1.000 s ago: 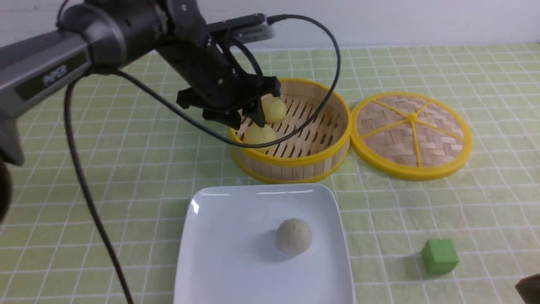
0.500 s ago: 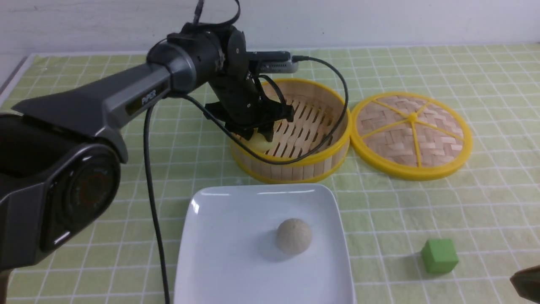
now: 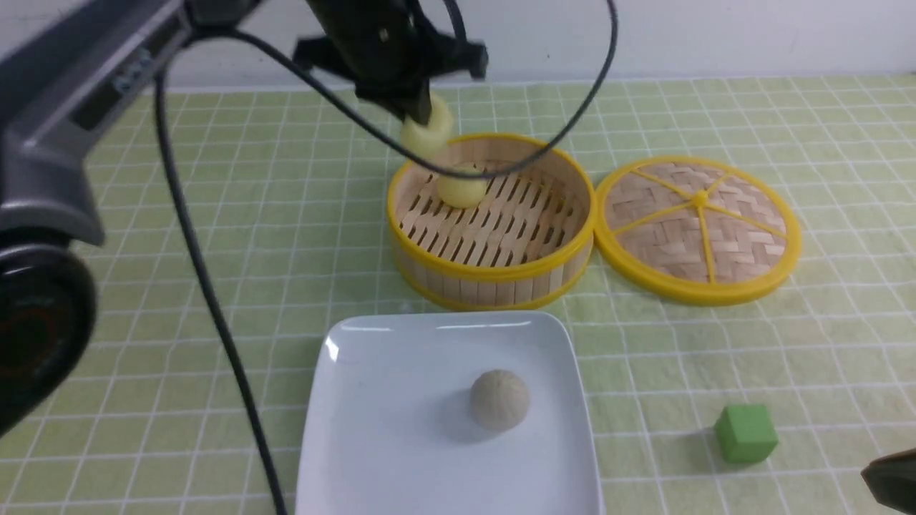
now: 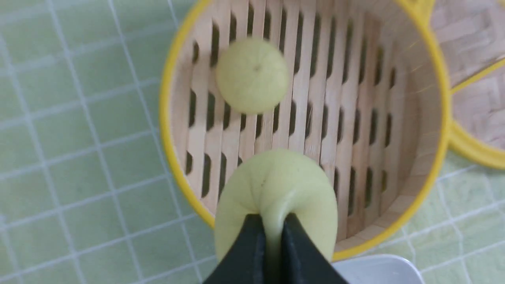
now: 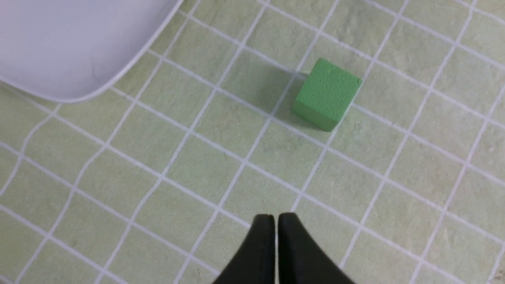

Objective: Put the steamed buns into the plate on the green tablecloth.
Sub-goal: 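Carry the bun from the bamboo steamer to the plate with the left gripper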

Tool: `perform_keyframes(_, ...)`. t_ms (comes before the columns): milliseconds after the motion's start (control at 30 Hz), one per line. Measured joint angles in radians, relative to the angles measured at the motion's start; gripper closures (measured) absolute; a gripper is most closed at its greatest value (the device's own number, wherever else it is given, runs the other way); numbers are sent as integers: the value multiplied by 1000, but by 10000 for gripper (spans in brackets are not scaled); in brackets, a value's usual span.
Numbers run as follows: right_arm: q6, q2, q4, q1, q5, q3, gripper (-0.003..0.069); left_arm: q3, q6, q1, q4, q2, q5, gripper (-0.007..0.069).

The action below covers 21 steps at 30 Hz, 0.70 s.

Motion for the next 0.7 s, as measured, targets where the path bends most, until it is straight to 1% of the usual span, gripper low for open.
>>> perform_keyframes(100,0,0,4,0,-1,0,617,35,1,0,71,-98,12,603)
perform_keyframes(200,0,0,7,0,-1,0,613,170,-16,1,78,-173,13,603)
perform_keyframes(300,0,0,7,0,-1,0,612,405,-17,1,14,-252,13,603)
perform_keyframes(433,0,0,7,0,-1,0,602,719,-20,0,-52,-291,10,603)
perform_keyframes(467,0,0,7,0,-1,0,602,719,-20,0,-55,-293,7,603)
perform_keyframes(500,0,0,7,0,-1,0,600,844,-20,-7,-74,-293,-39,602)
perform_keyframes(567,0,0,7,0,-1,0,597,927,-24,-24,-83,-292,-116,601)
perform_keyframes(600,0,0,7,0,-1,0,596,954,-29,-36,-86,-292,-162,599)
perform_keyframes(633,0,0,7,0,-1,0,595,960,-30,-36,-87,-292,-162,599)
perform_keyframes(667,0,0,7,0,-1,0,592,996,-53,-57,-91,-292,-236,593)
perform_keyframes(700,0,0,7,0,-1,0,591,1005,-71,-69,-91,-292,-268,588)
